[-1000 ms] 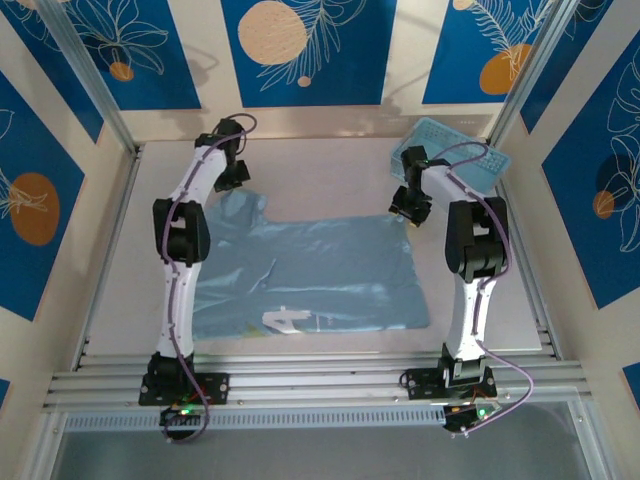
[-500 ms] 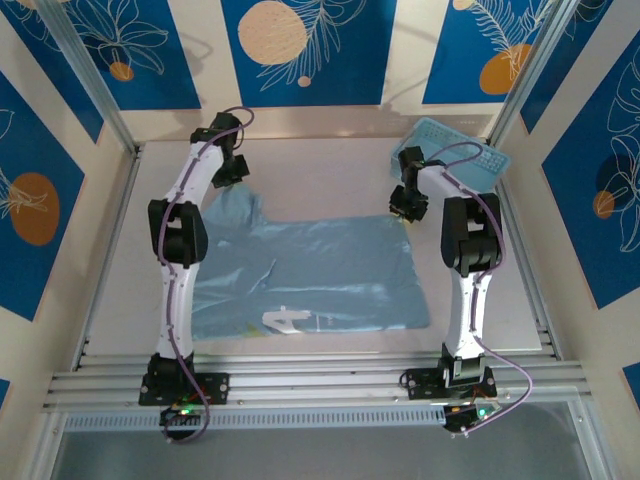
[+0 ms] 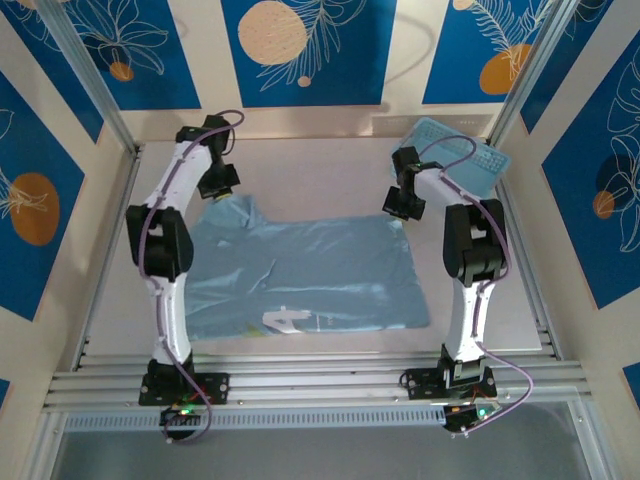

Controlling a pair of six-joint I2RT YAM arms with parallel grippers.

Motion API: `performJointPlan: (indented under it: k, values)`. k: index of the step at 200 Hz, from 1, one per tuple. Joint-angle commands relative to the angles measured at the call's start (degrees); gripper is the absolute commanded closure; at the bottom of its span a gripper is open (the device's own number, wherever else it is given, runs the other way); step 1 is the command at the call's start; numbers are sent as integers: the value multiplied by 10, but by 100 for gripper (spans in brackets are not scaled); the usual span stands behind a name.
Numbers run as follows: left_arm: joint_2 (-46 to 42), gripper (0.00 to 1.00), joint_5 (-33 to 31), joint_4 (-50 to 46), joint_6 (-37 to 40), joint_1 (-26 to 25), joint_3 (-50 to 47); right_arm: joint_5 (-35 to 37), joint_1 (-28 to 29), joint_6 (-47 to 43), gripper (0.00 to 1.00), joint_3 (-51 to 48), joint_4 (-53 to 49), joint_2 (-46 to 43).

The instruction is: Fold and stack the t-shirts

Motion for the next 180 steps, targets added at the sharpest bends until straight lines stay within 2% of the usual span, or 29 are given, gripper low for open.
performJointPlan:
  k: [1,35,109,180]
  values:
    - [-96,100,21,-24,-18,8,-72,14,9,-8,100,-32,-5,-66]
    - [-209,100,41,-31,-24,16,-190,16,11,21,100,-83,-34,-127]
    - [-445,100,-8,-74,-48,18,-403,17,13,82,100,-196,-96,-241]
    - [-626,100,15,-78,-130,18,-619,9,14,100,100,-284,-119,-300]
